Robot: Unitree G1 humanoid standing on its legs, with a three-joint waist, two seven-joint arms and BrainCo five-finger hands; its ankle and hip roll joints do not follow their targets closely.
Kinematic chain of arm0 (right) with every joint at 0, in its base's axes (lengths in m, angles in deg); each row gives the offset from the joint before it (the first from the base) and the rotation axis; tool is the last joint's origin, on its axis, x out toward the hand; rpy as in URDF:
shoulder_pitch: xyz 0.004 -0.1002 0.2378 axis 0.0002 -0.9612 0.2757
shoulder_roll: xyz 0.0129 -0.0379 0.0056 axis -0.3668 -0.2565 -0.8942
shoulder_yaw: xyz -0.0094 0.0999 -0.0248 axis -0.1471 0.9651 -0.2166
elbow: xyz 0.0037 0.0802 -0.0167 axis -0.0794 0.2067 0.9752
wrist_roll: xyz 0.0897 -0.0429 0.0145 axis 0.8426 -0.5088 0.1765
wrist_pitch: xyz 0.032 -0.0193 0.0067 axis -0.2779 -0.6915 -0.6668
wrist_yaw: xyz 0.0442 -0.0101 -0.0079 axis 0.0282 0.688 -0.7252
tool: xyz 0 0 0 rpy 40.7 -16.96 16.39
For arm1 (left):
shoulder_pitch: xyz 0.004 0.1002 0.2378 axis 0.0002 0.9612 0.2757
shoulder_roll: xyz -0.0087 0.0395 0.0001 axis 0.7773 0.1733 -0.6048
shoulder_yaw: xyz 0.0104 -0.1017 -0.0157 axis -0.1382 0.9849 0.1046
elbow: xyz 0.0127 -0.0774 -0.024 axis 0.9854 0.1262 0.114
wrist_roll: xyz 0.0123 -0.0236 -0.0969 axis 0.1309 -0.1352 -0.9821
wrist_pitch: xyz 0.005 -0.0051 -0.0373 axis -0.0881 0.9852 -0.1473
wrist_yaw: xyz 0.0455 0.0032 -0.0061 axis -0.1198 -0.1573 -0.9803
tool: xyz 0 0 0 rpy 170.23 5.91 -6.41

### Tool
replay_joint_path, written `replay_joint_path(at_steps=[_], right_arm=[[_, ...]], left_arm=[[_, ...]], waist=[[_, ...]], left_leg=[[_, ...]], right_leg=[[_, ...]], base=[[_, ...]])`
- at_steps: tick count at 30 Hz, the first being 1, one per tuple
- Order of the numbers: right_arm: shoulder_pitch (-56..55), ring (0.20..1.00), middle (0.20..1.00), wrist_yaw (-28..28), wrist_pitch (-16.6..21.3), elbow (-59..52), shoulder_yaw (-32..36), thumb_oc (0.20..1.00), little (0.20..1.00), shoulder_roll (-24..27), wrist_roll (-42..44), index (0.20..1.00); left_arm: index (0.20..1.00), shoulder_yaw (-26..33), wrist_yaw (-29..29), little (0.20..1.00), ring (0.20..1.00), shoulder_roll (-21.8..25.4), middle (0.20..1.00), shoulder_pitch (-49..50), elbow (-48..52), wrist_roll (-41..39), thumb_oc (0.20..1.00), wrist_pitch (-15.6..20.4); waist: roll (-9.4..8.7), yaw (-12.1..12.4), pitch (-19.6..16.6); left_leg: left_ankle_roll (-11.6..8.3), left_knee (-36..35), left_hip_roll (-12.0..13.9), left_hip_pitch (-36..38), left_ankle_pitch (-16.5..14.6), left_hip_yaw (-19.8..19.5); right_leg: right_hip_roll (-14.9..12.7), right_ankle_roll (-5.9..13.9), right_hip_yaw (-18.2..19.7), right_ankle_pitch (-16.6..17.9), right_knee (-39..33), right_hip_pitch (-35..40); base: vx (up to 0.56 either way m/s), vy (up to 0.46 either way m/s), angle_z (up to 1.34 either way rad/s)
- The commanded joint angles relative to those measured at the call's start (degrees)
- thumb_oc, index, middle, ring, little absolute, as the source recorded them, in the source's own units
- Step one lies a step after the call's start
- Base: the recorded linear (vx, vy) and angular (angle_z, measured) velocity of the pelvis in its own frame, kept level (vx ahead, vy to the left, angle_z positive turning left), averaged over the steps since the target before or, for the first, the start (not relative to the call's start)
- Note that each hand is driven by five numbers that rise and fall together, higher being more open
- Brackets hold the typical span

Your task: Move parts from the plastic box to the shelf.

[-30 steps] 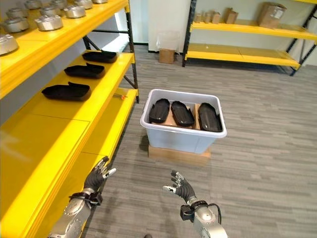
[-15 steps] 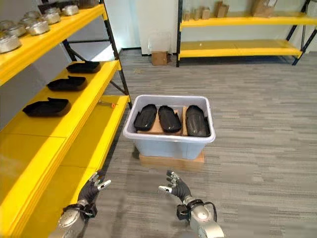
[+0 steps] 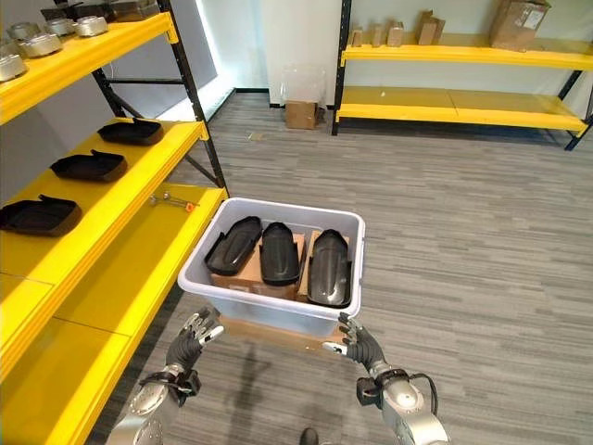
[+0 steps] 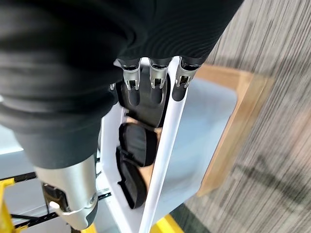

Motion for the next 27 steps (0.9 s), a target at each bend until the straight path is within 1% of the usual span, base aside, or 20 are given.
replay_joint_path(at_steps=[1,2,3,4,5,6,7,8,10,11,13,17,18,19,22,23,25,27], right_arm=[[0.4,1.000,1.000,0.1,2.6,-3.3,1.7,1.000,1.000,0.4,0.6,1.000],[0.2,1.000,1.000,0.5,3.0,-3.4,2.1,1.000,1.000,0.2,0.5,1.000],[0.2,1.000,1.000,0.5,3.0,-3.4,2.1,1.000,1.000,0.3,0.5,1.000],[0.2,1.000,1.000,0.9,3.3,-3.3,2.4,1.000,1.000,0.2,0.5,1.000],[0.2,1.000,1.000,0.9,3.3,-3.3,2.5,1.000,1.000,0.2,0.5,1.000],[0.5,1.000,1.000,1.1,3.3,-3.2,2.4,1.000,1.000,0.0,0.1,1.000],[0.4,1.000,1.000,0.6,3.2,-2.7,2.3,1.000,1.000,-0.4,-0.4,1.000],[-0.2,1.000,1.000,0.4,3.1,-2.7,2.3,1.000,1.000,-1.1,-0.6,1.000],[-0.9,1.000,1.000,0.0,2.9,-3.1,2.8,1.000,1.000,-1.5,-0.3,1.000],[-1.6,1.000,1.000,-0.3,2.6,-3.2,3.3,1.000,1.000,-2.1,-0.1,1.000],[-2.2,1.000,1.000,-0.7,2.3,-3.9,3.4,1.000,1.000,-2.6,0.0,1.000],[-2.2,1.000,1.000,-0.7,2.3,-3.9,3.4,1.000,1.000,-2.6,0.0,1.000],[-1.8,1.000,1.000,-0.9,2.3,-3.6,2.8,1.000,1.000,-3.3,-0.5,1.000],[-1.7,1.000,1.000,-1.1,2.2,-3.9,2.7,1.000,1.000,-3.7,-0.5,1.000],[-1.6,1.000,1.000,-1.2,2.0,-4.0,2.5,1.000,1.000,-3.7,-0.7,1.000],[-1.7,1.000,1.000,-1.4,2.0,-4.5,2.6,1.000,1.000,-3.7,-0.9,1.000],[-1.7,1.000,1.000,-1.4,1.9,-4.1,2.5,1.000,1.000,-3.8,-1.1,1.000],[-1.2,1.000,1.000,-1.5,2.0,-4.9,2.2,1.000,1.000,-3.8,-1.3,1.000]], left_arm=[[1.000,1.7,-0.3,1.000,1.000,3.5,1.000,0.3,4.9,-2.1,1.000,1.8],[1.000,1.6,-0.2,1.000,1.000,3.7,1.000,0.4,4.6,-1.9,1.000,2.1],[1.000,1.6,-0.2,1.000,1.000,3.7,1.000,0.5,4.6,-1.9,1.000,2.1],[1.000,1.4,0.0,1.000,1.000,3.8,1.000,0.4,4.2,-1.3,1.000,2.3],[1.000,1.4,0.0,1.000,1.000,3.8,1.000,0.4,4.2,-1.3,1.000,2.3],[1.000,1.5,0.1,1.000,1.000,3.8,1.000,0.3,3.9,-1.1,1.000,2.4],[1.000,2.1,0.0,1.000,1.000,3.5,1.000,0.6,3.8,-0.9,1.000,2.5],[1.000,2.0,0.2,1.000,1.000,3.5,1.000,0.6,3.9,-0.5,1.000,2.4],[1.000,2.0,-0.2,1.000,1.000,3.9,1.000,0.6,3.9,-0.4,1.000,2.3],[1.000,2.3,-0.6,1.000,1.000,4.3,1.000,1.1,4.0,-0.3,1.000,2.3],[1.000,2.7,-0.6,1.000,1.000,4.9,1.000,1.4,4.4,0.1,1.000,2.2],[1.000,2.7,-0.6,1.000,1.000,5.0,1.000,1.5,4.4,0.1,1.000,2.2],[1.000,3.0,-0.2,1.000,1.000,5.8,1.000,1.2,4.3,0.2,1.000,2.4],[1.000,3.2,0.1,1.000,1.000,6.0,1.000,1.0,4.2,0.4,1.000,2.4],[1.000,3.3,0.1,1.000,1.000,6.2,1.000,0.9,4.2,0.6,1.000,2.5],[1.000,3.4,0.1,1.000,1.000,6.3,1.000,1.0,4.3,0.8,1.000,2.4],[1.000,3.4,0.0,1.000,1.000,6.4,1.000,1.0,4.3,0.9,1.000,2.4],[1.000,3.5,0.0,1.000,1.000,6.6,1.000,1.1,4.7,1.0,1.000,2.4]], waist=[[-0.36,0.7,1.0],[-0.28,0.4,0.9],[-0.43,0.6,0.9],[0.61,1.2,1.1],[0.58,1.3,1.2],[1.16,1.7,1.0],[1.87,1.9,0.4],[2.13,2.0,-0.4],[1.97,1.8,-1.1],[1.58,1.8,-1.9],[0.97,1.6,-2.5],[0.92,1.7,-2.5],[-0.01,1.8,-3.1],[-0.29,1.7,-3.4],[-0.55,1.6,-3.8],[-0.87,1.6,-4.0],[-0.98,1.6,-4.1],[-1.39,1.7,-4.1]], left_leg=[[3.99,-23.1,-0.3,3.5,-2.9,8.9],[3.17,-34.4,4.0,1.9,-1.7,13.3],[3.13,-35.2,4.0,2.5,-1.4,13.6],[1.57,-44.7,6.1,1.7,4.1,14.6],[1.57,-45.0,6.1,2.0,4.3,14.7],[1.25,-47.8,5.9,2.1,5.2,13.1],[1.02,-49.8,5.6,3.5,4.8,10.9],[0.85,-51.0,5.5,4.6,5.4,10.3],[1.07,-51.2,5.0,5.9,4.7,11.4],[1.91,-50.5,3.8,7.0,2.9,12.2],[2.76,-49.5,2.8,7.5,1.2,13.8],[2.79,-49.4,2.7,7.5,1.1,13.9],[4.51,-48.9,1.0,8.4,-1.5,15.8],[5.06,-49.1,0.4,8.9,-2.3,16.5],[5.40,-49.3,0.0,9.4,-2.9,17.2],[5.70,-49.0,-0.4,9.7,-3.7,17.5],[5.85,-48.7,-0.6,9.8,-4.2,17.5],[6.40,-47.0,-1.2,9.6,-5.6,17.5]], right_leg=[[-6.0,9.72,3.0,-1.1,0.4,1.4],[-6.4,10.49,2.5,-1.8,-0.2,2.4],[-6.5,10.48,2.7,-1.9,-0.2,2.5],[-5.8,10.96,2.8,-2.4,-0.4,4.1],[-5.9,10.96,2.8,-2.4,-0.4,4.2],[-5.4,11.25,3.2,-3.0,-0.4,4.5],[-5.5,12.07,4.1,-4.5,0.3,5.6],[-5.8,12.53,4.1,-4.8,0.6,6.6],[-6.7,12.82,4.2,-4.7,0.8,6.9],[-8.3,14.14,4.5,-4.3,0.9,7.3],[-9.9,15.22,5.3,-3.7,1.2,7.1],[-10.0,15.25,5.4,-3.7,1.2,7.1],[-12.6,17.24,6.6,-2.0,1.7,5.9],[-13.4,18.06,6.9,-1.3,1.6,5.5],[-14.0,18.62,6.8,-0.8,1.3,5.4],[-14.6,19.03,6.8,0.0,1.2,5.4],[-14.8,19.20,6.7,0.2,1.1,5.5],[-15.6,19.81,6.5,1.4,1.7,5.2]], base=[[0.25,0.057,0.13],[0.21,0.057,0.03],[0.28,0.147,-0.05],[0.16,0.092,-0.05],[0.22,0.139,-0.02],[0.24,0.166,-0.21],[0.37,0.254,-0.41],[0.34,0.251,-0.58],[0.24,0.230,-0.62],[0.25,0.299,-0.44],[0.17,0.227,-0.26],[0.04,0.078,-0.10],[0.17,0.318,0.14],[0.19,0.351,0.13],[0.07,0.090,-0.34],[0.05,0.046,-0.23],[0.07,0.058,-0.08],[0.07,0.074,-0.10]])
